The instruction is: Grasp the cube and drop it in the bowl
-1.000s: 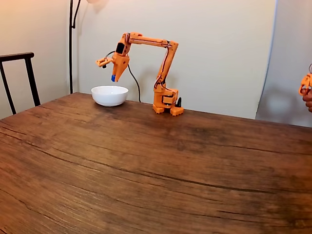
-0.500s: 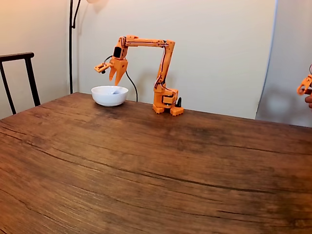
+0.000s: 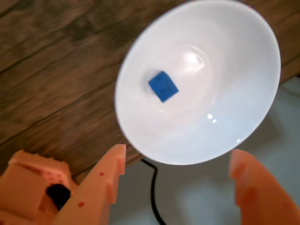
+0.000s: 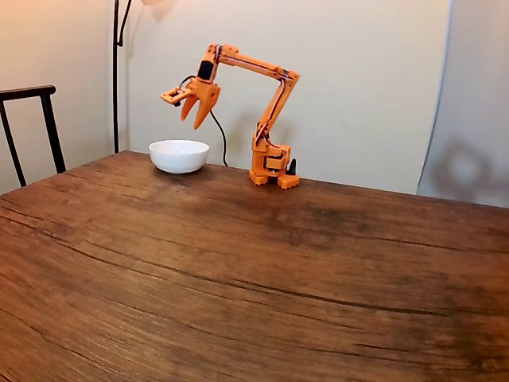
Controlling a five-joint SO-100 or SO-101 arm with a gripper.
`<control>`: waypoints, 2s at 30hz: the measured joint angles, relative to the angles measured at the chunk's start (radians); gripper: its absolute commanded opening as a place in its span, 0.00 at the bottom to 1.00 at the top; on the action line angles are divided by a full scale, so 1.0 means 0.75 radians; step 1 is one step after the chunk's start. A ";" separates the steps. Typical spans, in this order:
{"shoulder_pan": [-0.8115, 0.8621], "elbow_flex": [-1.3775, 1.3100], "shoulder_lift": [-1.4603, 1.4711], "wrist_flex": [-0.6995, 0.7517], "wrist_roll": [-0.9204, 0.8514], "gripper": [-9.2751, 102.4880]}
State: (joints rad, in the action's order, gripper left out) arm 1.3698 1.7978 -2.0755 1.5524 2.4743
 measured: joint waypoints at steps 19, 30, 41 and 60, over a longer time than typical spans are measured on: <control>-0.712 0.000 -0.382 0.170 -0.442 0.07; -1.045 0.043 -0.571 0.170 -0.497 0.07; -1.197 0.407 -1.070 0.170 -0.513 0.07; -1.646 0.783 -1.646 0.123 -0.630 0.07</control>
State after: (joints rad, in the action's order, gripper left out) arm 0.1350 2.3853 -3.3103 1.6444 2.0018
